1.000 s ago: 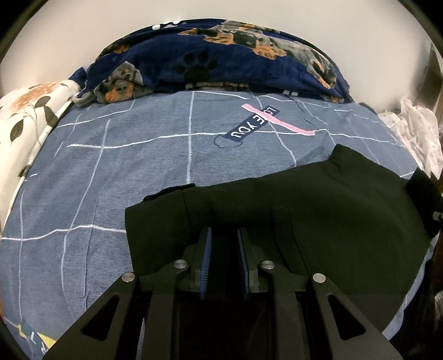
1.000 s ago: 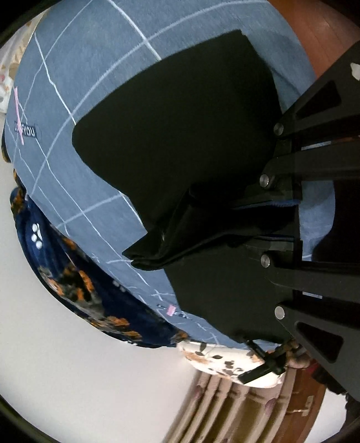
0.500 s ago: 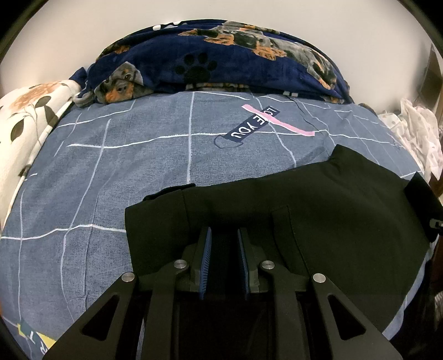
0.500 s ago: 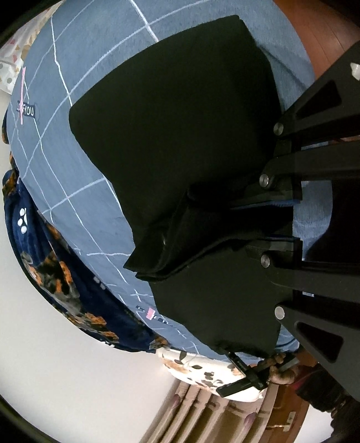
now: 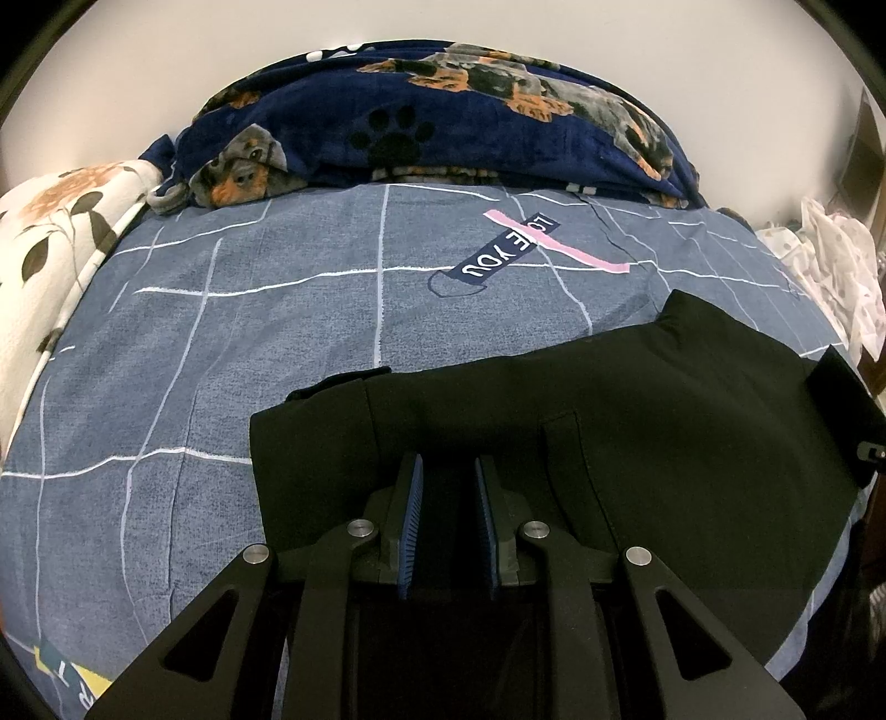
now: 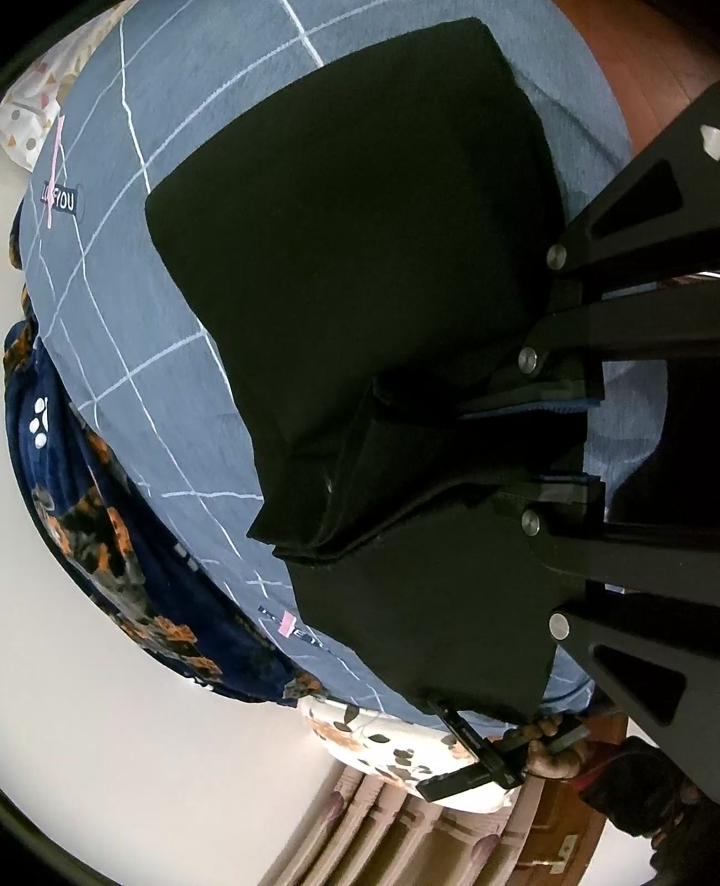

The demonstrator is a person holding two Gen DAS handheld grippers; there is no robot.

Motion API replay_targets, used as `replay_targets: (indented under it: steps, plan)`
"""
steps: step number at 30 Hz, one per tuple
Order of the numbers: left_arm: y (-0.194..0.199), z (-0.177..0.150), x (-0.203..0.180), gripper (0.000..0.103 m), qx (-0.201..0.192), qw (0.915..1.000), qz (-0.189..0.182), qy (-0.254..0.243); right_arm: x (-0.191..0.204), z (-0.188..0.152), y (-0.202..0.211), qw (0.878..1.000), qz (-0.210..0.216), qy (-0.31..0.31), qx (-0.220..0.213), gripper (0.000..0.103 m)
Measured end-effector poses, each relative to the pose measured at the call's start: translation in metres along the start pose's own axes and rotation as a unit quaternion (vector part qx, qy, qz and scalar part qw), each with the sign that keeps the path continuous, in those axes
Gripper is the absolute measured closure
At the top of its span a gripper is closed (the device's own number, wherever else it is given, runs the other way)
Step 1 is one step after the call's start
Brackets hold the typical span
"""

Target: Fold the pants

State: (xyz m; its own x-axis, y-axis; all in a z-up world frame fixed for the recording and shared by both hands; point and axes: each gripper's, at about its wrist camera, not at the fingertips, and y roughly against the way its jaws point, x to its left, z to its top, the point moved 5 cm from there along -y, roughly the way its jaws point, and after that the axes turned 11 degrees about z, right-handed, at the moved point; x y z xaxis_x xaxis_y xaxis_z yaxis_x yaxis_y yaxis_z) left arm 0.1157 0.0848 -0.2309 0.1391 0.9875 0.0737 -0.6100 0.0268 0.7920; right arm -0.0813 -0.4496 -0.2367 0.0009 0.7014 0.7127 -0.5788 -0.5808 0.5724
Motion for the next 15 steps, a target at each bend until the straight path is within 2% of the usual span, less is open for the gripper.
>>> replay_targets:
  steps: [15]
  plan:
    - [0.000, -0.001, 0.000, 0.082, -0.001, 1.0000, 0.000, 0.000, -0.028, 0.002, 0.024, 1.000, 0.012, -0.004, 0.003, 0.082]
